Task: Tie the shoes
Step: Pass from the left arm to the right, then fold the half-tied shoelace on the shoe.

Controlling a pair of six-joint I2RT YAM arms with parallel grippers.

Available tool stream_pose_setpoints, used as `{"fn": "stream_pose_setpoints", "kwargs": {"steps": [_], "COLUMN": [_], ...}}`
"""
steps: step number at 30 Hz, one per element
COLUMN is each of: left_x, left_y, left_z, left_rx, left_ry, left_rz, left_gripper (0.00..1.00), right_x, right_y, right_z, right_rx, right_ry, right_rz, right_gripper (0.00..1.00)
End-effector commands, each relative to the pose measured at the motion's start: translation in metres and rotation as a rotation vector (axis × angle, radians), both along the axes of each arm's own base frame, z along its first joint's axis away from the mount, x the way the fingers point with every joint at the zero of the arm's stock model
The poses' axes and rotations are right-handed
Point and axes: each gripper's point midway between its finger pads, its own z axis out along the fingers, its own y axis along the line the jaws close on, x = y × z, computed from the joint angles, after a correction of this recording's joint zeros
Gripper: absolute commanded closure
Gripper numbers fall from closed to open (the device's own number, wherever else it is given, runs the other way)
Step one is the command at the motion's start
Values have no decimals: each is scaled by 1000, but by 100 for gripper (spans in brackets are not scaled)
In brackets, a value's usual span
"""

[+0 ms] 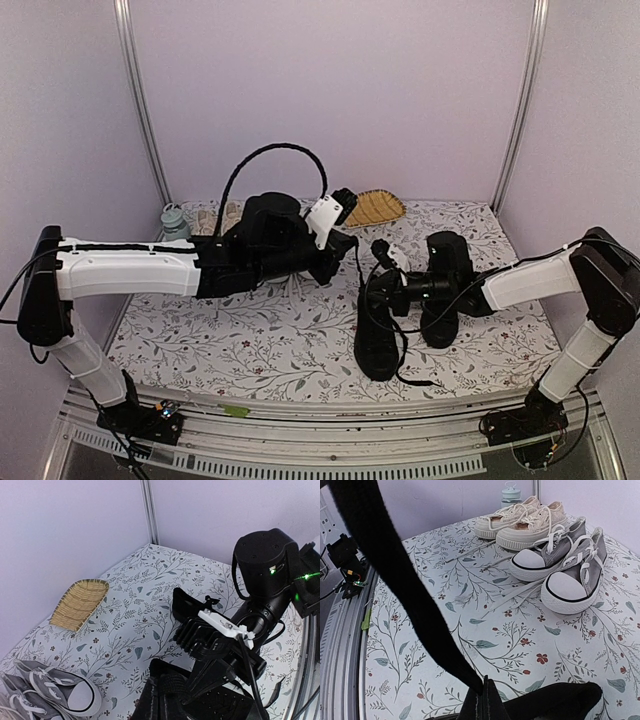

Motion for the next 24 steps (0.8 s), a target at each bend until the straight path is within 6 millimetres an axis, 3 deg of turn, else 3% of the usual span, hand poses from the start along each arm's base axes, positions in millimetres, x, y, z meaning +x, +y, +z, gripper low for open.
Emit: {"fn": "stream_pose_setpoints", "kwargs": {"steps": [1,4,7,9,13,14,15,17,21,24], "left_x": [-3,-7,-34,-53,-93,-105,-116,-136,-153,-156], "left_y": [9,28,34,26,-10,-17,-22,-23,-6,1], "left_z": [-5,-54,-118,-150,-190,-199,-202,-201,-178,-145], "left_rx": [-6,71,146,187,328,374,404,418,388,343], "left_ry": [38,123,229,263,238,239,239,258,205,101], "left_rz": [15,56,5,-45,-172,-210,-249,-328,-447,-546], "left_gripper": [100,100,100,100,99,89,76,61,47,41], "right_x": [0,-1,-3,-5,-7,-9,-11,-14,-12,-7], "right_y": [1,-7,-13,-15,-15,-16,-16,-19,-23,-24], "right_z": [1,4,6,4,-5,-7,-8,-10,-7,-3], "right_rx": [4,7,21,28,1,-5,-9,-14,-20,-6], "right_ry": [30,78,134,188,233,239,243,230,158,109], "right_rz": [-16,-58,-93,-106,-97,-89,-78,-67,-43,-39], "right_gripper": [99,100,100,100,100,100,100,100,100,100]}}
